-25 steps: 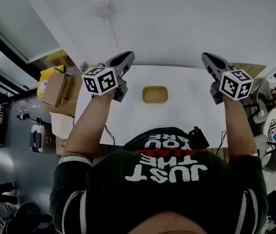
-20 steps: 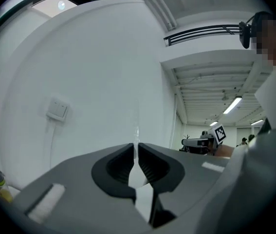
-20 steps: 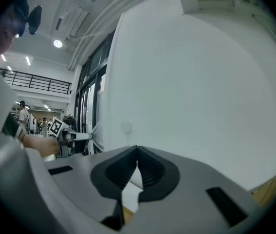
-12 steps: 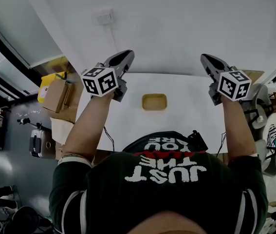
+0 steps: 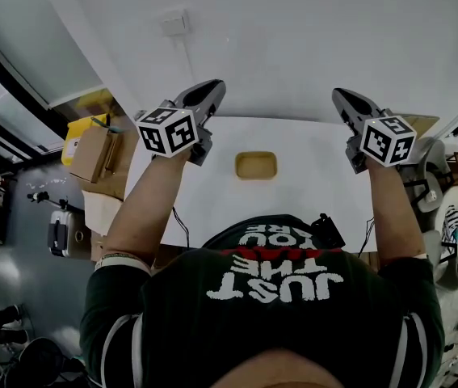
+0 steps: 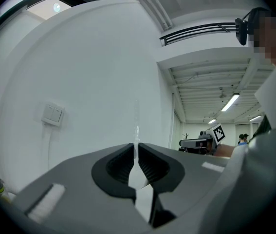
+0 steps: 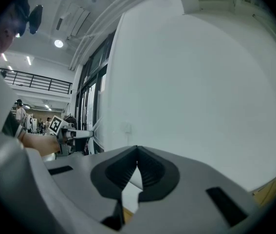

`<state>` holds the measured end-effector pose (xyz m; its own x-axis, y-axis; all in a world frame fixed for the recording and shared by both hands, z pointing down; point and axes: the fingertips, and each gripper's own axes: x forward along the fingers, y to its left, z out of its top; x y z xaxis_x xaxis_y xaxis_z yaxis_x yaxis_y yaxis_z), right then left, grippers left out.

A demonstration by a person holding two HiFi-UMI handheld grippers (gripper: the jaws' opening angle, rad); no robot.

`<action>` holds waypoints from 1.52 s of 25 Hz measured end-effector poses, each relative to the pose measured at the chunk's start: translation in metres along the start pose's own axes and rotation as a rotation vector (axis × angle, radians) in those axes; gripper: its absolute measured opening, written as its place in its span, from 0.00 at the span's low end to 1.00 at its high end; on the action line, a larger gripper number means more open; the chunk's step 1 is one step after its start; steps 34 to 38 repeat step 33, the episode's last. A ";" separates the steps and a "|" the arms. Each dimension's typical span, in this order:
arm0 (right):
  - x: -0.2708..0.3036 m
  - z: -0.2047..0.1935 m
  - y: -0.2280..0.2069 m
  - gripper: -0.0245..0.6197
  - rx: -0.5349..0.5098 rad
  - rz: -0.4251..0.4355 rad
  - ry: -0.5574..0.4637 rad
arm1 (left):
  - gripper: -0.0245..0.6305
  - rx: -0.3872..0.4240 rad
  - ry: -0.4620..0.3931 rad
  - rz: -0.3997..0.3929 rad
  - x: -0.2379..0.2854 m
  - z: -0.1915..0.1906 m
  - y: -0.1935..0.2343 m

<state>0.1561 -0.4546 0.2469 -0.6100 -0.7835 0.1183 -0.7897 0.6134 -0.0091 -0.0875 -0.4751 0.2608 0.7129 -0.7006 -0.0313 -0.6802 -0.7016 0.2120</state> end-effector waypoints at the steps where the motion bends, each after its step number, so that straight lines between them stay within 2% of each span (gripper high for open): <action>1: 0.000 0.000 0.000 0.05 -0.001 0.001 0.000 | 0.09 0.002 0.000 0.000 0.000 0.001 0.000; 11: 0.000 -0.004 0.001 0.05 -0.045 -0.018 0.005 | 0.09 0.004 0.006 -0.008 0.004 -0.005 -0.003; 38: 0.005 -0.005 0.008 0.05 -0.060 0.005 0.026 | 0.09 0.004 0.003 -0.008 0.004 -0.001 -0.003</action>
